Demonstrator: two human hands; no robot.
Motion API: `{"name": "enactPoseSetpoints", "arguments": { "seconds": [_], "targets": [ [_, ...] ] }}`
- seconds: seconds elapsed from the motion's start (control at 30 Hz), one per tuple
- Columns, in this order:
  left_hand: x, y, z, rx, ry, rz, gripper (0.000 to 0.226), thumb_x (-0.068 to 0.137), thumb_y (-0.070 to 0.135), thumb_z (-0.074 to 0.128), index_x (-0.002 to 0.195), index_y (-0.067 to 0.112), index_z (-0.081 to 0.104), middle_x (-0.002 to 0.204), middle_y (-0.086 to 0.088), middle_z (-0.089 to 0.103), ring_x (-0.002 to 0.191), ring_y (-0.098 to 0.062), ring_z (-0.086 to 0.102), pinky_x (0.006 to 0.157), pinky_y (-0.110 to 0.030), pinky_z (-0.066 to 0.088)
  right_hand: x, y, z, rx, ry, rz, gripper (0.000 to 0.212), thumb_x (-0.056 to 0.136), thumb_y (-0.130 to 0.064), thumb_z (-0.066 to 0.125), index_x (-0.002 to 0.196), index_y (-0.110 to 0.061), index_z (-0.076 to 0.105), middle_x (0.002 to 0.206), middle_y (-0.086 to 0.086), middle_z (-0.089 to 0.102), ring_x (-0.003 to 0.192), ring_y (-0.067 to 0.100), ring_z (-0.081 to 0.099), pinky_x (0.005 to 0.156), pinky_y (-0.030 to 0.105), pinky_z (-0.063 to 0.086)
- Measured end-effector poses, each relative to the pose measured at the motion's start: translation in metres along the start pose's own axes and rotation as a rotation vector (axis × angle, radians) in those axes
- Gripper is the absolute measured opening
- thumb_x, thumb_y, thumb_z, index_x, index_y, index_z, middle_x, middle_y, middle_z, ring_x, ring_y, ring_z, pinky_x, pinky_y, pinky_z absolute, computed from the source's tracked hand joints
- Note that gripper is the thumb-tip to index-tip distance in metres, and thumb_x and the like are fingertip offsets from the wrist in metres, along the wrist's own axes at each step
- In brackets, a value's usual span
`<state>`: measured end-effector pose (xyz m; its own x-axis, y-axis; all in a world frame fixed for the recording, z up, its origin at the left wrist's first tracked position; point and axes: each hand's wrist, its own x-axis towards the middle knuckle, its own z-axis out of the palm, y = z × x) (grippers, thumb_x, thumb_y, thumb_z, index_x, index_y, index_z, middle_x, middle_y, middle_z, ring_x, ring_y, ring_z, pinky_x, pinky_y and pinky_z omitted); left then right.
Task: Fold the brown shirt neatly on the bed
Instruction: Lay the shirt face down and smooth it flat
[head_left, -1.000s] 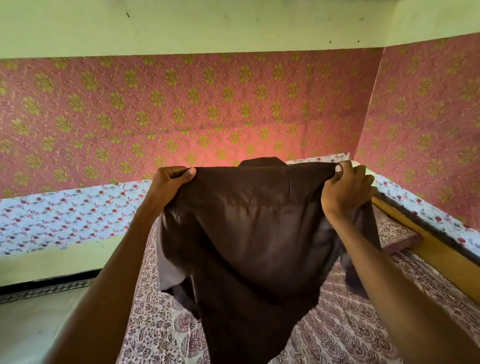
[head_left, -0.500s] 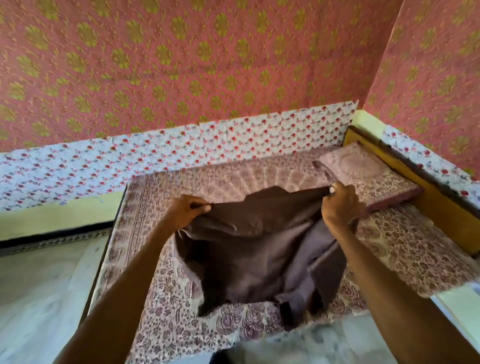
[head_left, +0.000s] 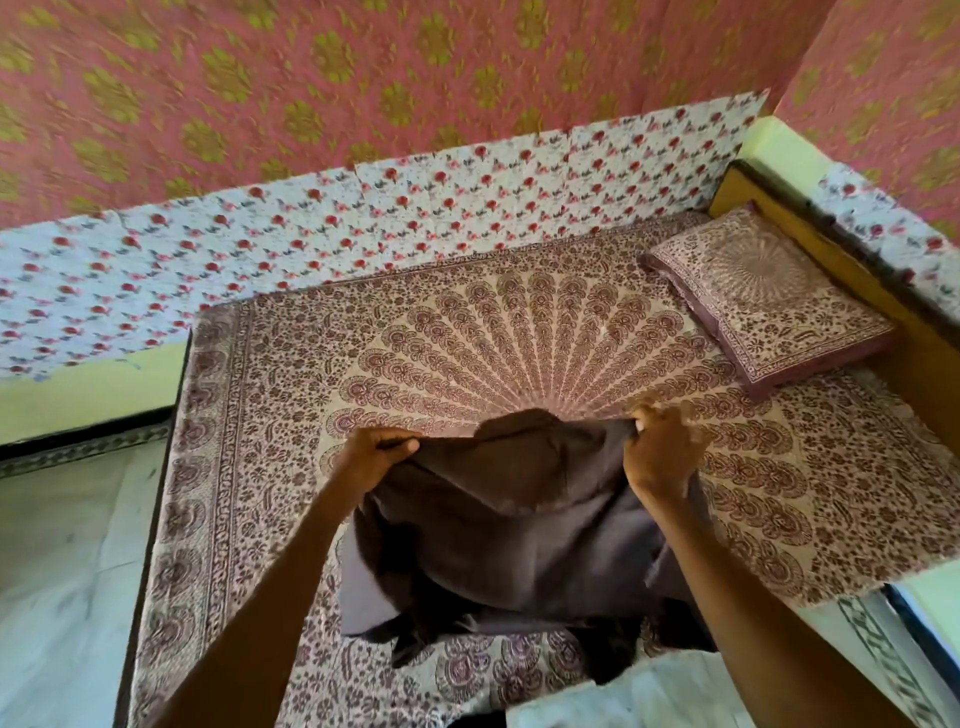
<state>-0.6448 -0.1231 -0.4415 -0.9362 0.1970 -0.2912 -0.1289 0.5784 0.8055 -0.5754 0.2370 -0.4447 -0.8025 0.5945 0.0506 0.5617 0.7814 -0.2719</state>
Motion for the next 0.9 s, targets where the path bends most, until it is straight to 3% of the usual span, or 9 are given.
{"name": "enactPoseSetpoints", "arguments": {
  "seconds": [0.1,0.2,0.33,0.43,0.5,0.6,0.73,0.8,0.9],
  "targets": [
    [0.041,-0.024,0.012,-0.057,0.233,-0.112,0.023,0.082,0.021,0.074,0.104,0.012,0.075,0.099,-0.005,0.074,0.096,-0.018,0.068,0.087,-0.030,0.053,0.017,-0.010,0.037,-0.037,-0.127,0.065,0.024,0.088,-0.015,0.062,0.112,-0.018,0.067,0.109,0.014,0.060,0.099,0.035,0.061,0.097,0.048,0.041],
    [0.084,-0.054,0.026,-0.010,0.202,-0.145,0.022,0.083,0.020,0.073,0.103,0.011,0.075,0.099,-0.008,0.074,0.096,-0.020,0.068,0.080,-0.022,0.049,0.037,-0.018,0.080,0.040,-0.172,0.139,0.029,0.084,-0.005,0.066,0.113,-0.006,0.064,0.111,0.020,0.064,0.103,0.040,0.062,0.093,0.048,0.044],
    [0.144,-0.091,0.050,0.023,0.142,-0.178,0.019,0.083,0.013,0.073,0.098,0.025,0.073,0.090,-0.002,0.072,0.084,-0.016,0.068,0.069,-0.006,0.046,0.071,-0.024,0.164,-0.008,-0.203,0.060,0.030,0.080,0.001,0.062,0.107,-0.012,0.068,0.105,0.016,0.063,0.095,0.037,0.062,0.081,0.044,0.046],
    [0.202,-0.131,0.061,-0.033,0.228,-0.197,0.026,0.083,0.015,0.072,0.089,0.040,0.073,0.095,0.003,0.073,0.091,-0.017,0.070,0.085,-0.027,0.055,0.110,-0.031,0.224,0.007,-0.170,0.031,0.027,0.081,0.000,0.057,0.101,-0.014,0.067,0.099,0.015,0.061,0.087,0.037,0.060,0.074,0.043,0.046],
    [0.246,-0.156,0.065,-0.025,0.299,-0.175,0.019,0.084,0.018,0.072,0.100,0.027,0.074,0.100,0.003,0.073,0.093,-0.015,0.070,0.089,-0.037,0.055,0.146,-0.041,0.264,0.045,-0.098,0.007,0.026,0.078,0.003,0.056,0.096,-0.014,0.065,0.096,0.015,0.061,0.084,0.038,0.059,0.072,0.043,0.044],
    [0.314,-0.170,0.067,-0.025,0.484,-0.139,0.021,0.086,0.019,0.069,0.106,0.016,0.073,0.099,0.003,0.071,0.088,-0.012,0.067,0.085,-0.029,0.054,0.206,-0.068,0.312,0.150,0.051,-0.076,0.032,0.076,0.008,0.052,0.099,-0.010,0.064,0.100,0.018,0.057,0.087,0.039,0.056,0.071,0.042,0.043],
    [0.405,-0.209,0.073,0.011,0.643,-0.041,0.023,0.086,0.031,0.066,0.102,0.018,0.075,0.099,-0.005,0.074,0.091,-0.018,0.069,0.085,-0.033,0.055,0.275,-0.099,0.386,0.257,0.152,-0.157,0.037,0.076,0.007,0.051,0.107,-0.011,0.060,0.105,0.016,0.053,0.092,0.035,0.050,0.073,0.040,0.036],
    [0.437,-0.237,0.081,0.192,0.565,-0.099,0.025,0.087,0.036,0.064,0.105,0.021,0.073,0.099,-0.007,0.075,0.087,-0.023,0.069,0.077,-0.034,0.056,0.300,-0.104,0.423,0.123,0.066,-0.171,0.034,0.082,0.002,0.052,0.112,-0.014,0.059,0.109,0.016,0.054,0.097,0.038,0.053,0.082,0.048,0.041],
    [0.462,-0.264,0.096,0.429,0.213,-0.249,0.041,0.086,0.047,0.060,0.114,0.017,0.066,0.104,-0.017,0.067,0.094,-0.035,0.064,0.076,-0.041,0.051,0.317,-0.103,0.463,-0.086,-0.209,-0.121,0.030,0.090,-0.009,0.052,0.119,-0.018,0.057,0.115,0.015,0.058,0.112,0.039,0.051,0.098,0.055,0.032]
  ]
}}
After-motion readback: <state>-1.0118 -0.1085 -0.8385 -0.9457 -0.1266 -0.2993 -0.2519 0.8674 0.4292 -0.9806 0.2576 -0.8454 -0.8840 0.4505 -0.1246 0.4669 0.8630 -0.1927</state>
